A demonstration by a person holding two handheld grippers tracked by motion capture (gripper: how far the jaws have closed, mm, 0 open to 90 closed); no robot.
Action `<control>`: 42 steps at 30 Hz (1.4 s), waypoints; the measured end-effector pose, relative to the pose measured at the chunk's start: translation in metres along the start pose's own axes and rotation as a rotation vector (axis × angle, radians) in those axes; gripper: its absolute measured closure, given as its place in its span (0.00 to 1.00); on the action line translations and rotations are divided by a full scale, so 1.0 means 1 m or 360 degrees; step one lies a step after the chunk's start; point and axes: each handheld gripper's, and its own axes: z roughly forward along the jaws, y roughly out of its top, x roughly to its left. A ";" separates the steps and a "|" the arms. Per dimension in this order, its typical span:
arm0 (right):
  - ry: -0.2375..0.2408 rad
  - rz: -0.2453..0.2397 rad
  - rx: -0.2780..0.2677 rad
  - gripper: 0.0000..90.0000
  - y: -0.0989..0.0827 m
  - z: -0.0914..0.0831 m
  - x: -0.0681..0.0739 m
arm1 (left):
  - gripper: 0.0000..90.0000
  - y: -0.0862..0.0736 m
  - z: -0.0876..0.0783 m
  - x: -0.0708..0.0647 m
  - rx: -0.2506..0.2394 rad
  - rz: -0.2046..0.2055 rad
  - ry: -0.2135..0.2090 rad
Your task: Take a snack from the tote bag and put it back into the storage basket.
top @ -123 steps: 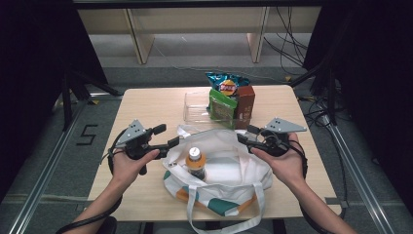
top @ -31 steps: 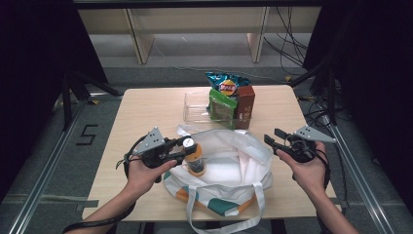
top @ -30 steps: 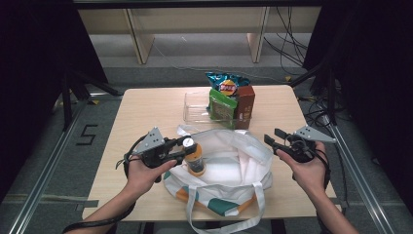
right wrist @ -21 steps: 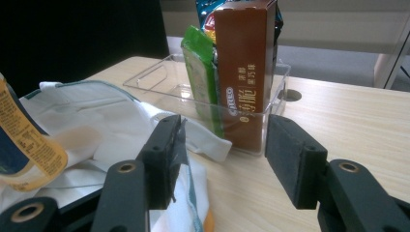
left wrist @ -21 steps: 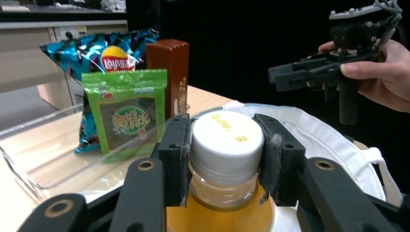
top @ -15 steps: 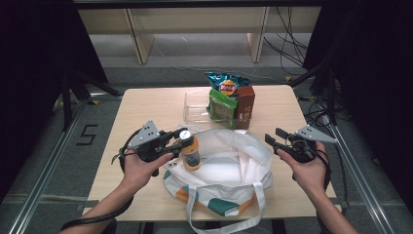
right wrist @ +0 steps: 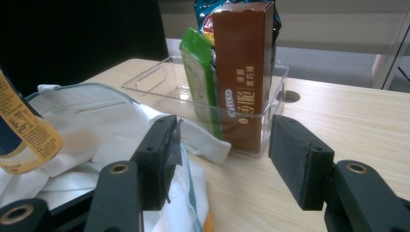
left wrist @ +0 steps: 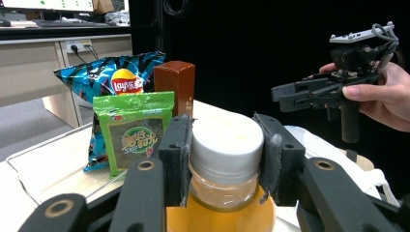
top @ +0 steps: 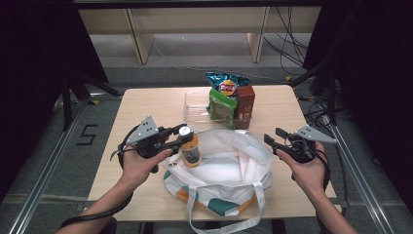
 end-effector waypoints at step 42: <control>0.0011 -0.0013 0.0010 0.49 -0.001 0.002 0.003 | 0.65 0.041 0.014 0.007 -0.0053 0.0052 -0.0015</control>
